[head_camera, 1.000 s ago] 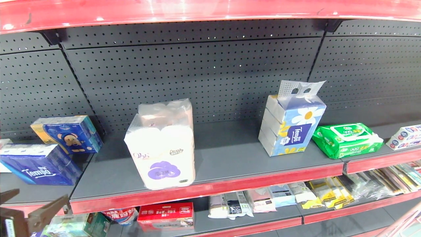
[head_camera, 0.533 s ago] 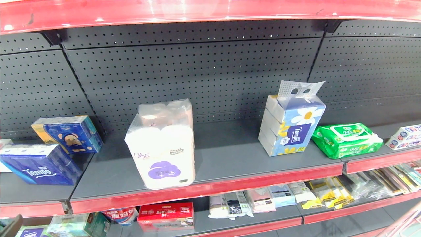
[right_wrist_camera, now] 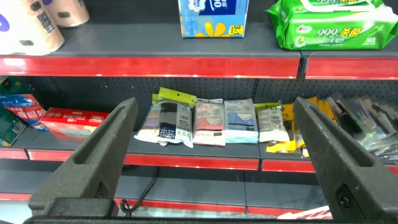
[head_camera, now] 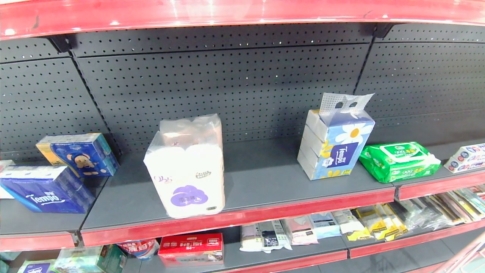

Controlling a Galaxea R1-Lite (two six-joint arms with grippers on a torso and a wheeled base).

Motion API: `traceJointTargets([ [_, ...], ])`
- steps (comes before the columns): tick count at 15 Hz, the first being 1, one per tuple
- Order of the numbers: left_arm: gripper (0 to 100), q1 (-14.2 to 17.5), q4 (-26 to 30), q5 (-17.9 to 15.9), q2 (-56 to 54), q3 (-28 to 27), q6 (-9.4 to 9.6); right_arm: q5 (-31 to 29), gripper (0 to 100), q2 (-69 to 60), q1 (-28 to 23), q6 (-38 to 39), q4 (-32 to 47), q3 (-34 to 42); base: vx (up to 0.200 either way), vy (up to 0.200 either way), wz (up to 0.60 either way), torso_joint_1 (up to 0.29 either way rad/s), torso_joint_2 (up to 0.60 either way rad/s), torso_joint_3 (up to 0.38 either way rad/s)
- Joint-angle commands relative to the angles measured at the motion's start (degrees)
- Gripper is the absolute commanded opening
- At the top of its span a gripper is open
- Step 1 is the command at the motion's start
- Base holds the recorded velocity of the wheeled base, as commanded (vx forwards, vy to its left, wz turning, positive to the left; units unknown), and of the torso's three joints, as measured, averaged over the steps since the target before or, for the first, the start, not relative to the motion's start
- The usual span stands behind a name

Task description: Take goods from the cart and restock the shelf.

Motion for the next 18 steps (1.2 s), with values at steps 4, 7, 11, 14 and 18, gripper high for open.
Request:
traceJointTargets([
  [4,100,-0.11,0.4,0.55,-1.69,1.1,2.16,0.02,100,0.09,0.02,-0.07,-0.04,0.0,0.0,0.0,0.0,0.0,0.0,0.0],
  [7,100,-0.02,0.4,1.61,-1.95,1.1,1.63,0.02,100,0.09,0.02,0.02,-0.04,0.0,0.0,0.0,0.0,0.0,0.0,0.0],
  [11,100,-0.02,0.31,1.69,-1.95,1.1,2.34,0.02,100,0.09,0.02,0.02,-0.04,0.0,0.0,0.0,0.0,0.0,0.0,0.0],
  [14,100,-0.02,0.4,1.69,-1.95,1.1,1.9,0.02,100,0.09,0.02,-0.07,-0.04,0.0,0.0,0.0,0.0,0.0,0.0,0.0],
  [18,100,-0.02,0.4,2.04,-1.95,1.1,1.99,0.02,100,0.09,0.02,-0.07,-0.04,0.0,0.0,0.0,0.0,0.0,0.0,0.0],
])
